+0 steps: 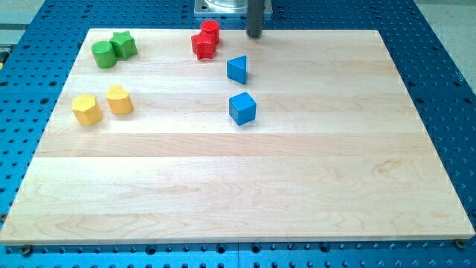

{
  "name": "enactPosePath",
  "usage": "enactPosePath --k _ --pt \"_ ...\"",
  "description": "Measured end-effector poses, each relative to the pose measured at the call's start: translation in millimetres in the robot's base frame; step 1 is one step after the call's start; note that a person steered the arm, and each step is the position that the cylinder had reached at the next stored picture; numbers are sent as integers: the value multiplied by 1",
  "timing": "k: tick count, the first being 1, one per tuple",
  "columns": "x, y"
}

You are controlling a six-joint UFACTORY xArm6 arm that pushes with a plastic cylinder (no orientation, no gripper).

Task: Push the red circle to the right of the green blocks

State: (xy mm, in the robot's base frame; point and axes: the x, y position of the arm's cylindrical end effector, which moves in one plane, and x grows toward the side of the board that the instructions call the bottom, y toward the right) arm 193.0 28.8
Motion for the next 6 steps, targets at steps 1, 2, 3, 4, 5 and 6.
enactPosePath --k 1,2,3,4,5,6 --pt "0 -27" --pt "1 -77" --pt "-1 -126" --pt "0 -153" --pt "21 -167" --pt "43 -167"
